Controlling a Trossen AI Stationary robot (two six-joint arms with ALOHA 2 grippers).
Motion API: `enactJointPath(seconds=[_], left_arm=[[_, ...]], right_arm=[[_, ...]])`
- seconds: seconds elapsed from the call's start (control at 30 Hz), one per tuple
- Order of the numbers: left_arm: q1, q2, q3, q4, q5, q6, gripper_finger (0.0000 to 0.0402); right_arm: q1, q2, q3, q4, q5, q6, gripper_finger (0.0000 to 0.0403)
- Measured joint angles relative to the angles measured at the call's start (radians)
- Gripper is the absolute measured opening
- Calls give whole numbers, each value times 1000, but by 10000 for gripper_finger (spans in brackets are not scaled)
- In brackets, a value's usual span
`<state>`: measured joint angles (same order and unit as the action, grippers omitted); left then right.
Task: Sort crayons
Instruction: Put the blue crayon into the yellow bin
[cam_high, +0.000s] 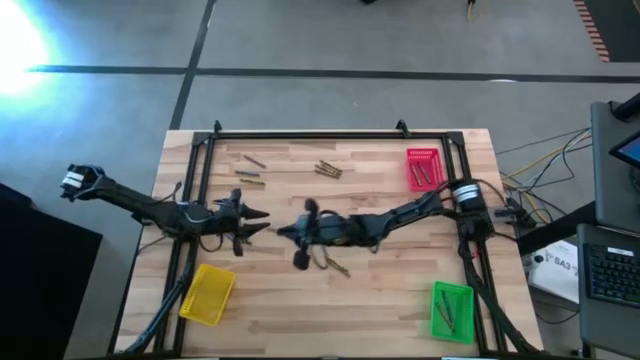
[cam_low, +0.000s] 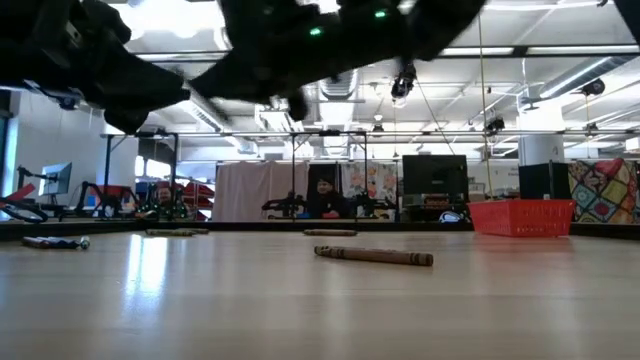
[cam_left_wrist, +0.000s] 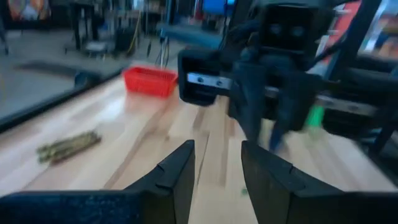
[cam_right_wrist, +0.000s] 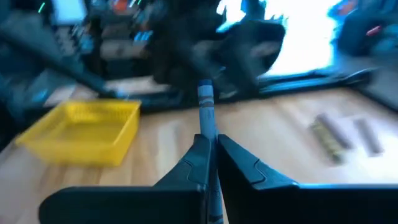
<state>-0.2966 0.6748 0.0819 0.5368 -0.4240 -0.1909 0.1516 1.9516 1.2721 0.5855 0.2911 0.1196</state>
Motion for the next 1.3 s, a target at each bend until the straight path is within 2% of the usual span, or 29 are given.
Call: enactJointPath(seconds=[0.13,0.23,0.3,0.37,0.67,0.87,1.3], left_arm=[[0,16,-72,208,4,29,117],[0,37,-55,223,18,50,122],[1,63,-33,223,75,64,129],[0,98,-3,224,108,89,137],[0,320,119,229,102,121,175],[0,439,195,225,99,137,180],[-1,420,203,229,94,164,137]], right_arm=[[0,-72,-142,143,58,0,12],[-1,-92,-204,268,54,-1,12],[-2,-93,-219,321,41,-7,12],[-4,-91,-221,332,14,-15,12],[-4,-86,-199,328,-12,-38,12],[-4,-86,-199,275,-10,-33,12],[3,-84,-208,242,-13,-42,12]])
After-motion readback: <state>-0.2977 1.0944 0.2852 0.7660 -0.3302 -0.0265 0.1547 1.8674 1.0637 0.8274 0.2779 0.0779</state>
